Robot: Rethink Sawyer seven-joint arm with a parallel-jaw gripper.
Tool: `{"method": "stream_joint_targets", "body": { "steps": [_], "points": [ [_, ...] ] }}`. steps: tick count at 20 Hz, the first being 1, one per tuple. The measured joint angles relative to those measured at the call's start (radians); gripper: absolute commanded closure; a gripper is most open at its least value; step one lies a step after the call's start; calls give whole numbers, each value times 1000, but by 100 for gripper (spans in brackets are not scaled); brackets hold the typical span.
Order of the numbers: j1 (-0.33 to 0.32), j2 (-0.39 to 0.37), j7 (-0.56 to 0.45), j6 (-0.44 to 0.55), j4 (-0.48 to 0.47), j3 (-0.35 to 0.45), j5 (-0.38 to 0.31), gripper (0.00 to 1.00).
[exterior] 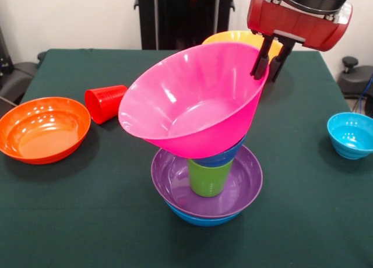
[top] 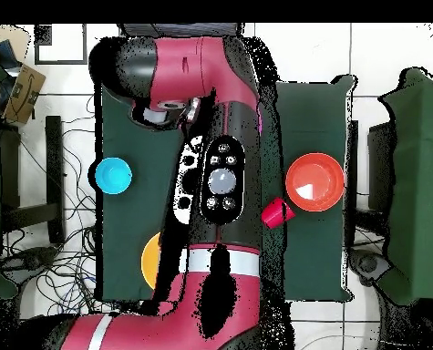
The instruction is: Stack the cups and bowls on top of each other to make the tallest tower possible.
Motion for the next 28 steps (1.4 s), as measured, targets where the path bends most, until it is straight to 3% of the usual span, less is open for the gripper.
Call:
{"method": "stream_joint_targets", "body": {
  "steps": [18, 28],
  "points": [
    [22, 1, 0, 0, 0, 0, 0, 100],
    [29, 1, 0, 0, 0, -40, -6, 100]
  ]
}}
